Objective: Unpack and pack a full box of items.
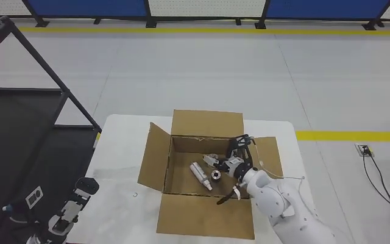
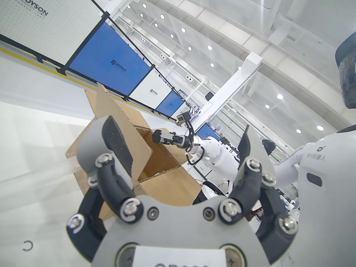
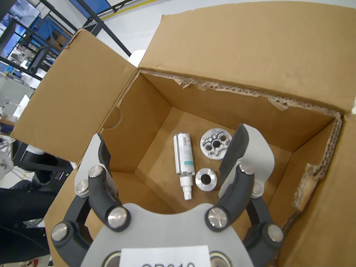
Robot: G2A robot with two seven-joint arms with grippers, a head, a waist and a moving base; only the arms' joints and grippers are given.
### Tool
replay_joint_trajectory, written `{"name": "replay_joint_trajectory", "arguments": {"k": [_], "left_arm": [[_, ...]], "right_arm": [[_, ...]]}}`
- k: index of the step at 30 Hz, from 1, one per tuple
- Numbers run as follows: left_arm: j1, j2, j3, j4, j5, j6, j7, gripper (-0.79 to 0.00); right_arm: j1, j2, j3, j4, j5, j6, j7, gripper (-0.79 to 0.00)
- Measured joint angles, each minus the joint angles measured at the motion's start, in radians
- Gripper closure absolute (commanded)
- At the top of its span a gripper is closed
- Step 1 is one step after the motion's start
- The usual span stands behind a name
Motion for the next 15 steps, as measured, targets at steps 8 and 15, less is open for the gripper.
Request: {"name": "replay_joint_trajectory", "arguments": {"k": [8, 15], "left_arm": [[0.000, 0.000, 0.000, 0.000, 0.000, 0.000, 0.000, -0.785], [-0.001, 0.000, 0.004, -0.009, 0.004, 0.017, 0.015, -0.785]], "right_arm": [[-0.001, 0.000, 0.002, -0.001, 0.000, -0.001, 0.003, -0.785], [0.003, -0.001, -0.012, 0.006, -0.022, 0.002, 0.028, -0.785]]}}
